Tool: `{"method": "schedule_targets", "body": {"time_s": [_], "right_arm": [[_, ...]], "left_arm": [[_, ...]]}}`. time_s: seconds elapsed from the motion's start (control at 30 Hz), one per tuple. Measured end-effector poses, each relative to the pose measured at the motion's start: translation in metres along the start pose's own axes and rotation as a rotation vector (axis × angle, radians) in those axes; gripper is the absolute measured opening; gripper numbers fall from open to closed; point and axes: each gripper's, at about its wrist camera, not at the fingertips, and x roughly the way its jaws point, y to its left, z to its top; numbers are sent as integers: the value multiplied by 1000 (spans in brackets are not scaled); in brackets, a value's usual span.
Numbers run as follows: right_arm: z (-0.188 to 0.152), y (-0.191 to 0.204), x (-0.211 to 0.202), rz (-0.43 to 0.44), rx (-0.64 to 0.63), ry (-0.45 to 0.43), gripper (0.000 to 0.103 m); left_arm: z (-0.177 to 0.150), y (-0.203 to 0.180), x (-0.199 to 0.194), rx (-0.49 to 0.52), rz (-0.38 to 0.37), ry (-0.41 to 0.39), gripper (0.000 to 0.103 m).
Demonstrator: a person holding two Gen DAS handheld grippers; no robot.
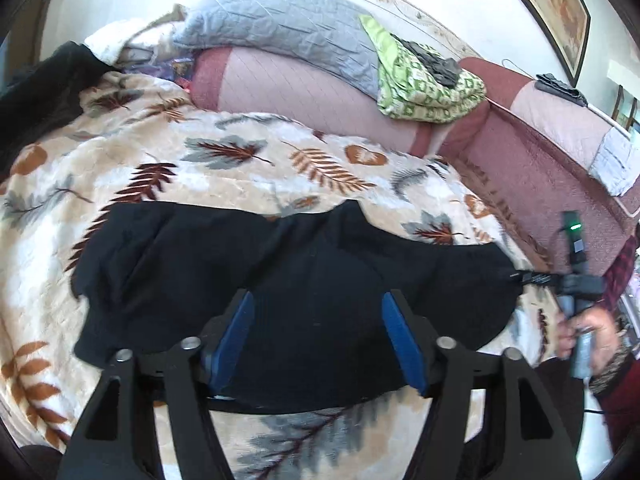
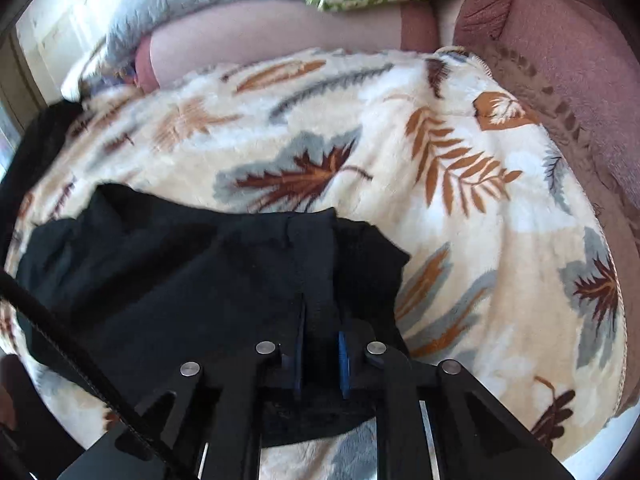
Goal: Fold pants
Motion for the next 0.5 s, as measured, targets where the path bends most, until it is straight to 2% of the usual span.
{"method": "schedule_targets", "body": {"time_s": [0.1, 0.17, 0.23, 0.33, 0.4, 0.43, 0.47, 0.5], "right_arm": [[-2, -12, -15, 6, 71, -25, 13], [-6, -16, -11, -7, 94, 3, 13], [-11, -23, 1, -70, 117, 48, 14], [-15, -38, 6, -69, 182, 42, 24], [-14, -41, 0, -99, 187, 20, 25], [-13, -41, -4, -140, 173, 7, 23], [-13, -42, -7, -184, 160, 0, 2], [-13, -45, -9, -227, 152, -1, 0]], "left_arm": [[-7, 14, 5, -27, 4, 16, 68], [-11, 24, 12, -64, 15, 47, 68], [-12, 32, 14, -100, 2, 55, 68], [-11, 37, 11, -119, 3, 35, 69], [-12, 39, 11, -126, 5, 36, 69], [-13, 39, 13, -129, 4, 39, 69], [-13, 38, 13, -129, 4, 39, 69], [-13, 37, 14, -126, 4, 38, 69]]}}
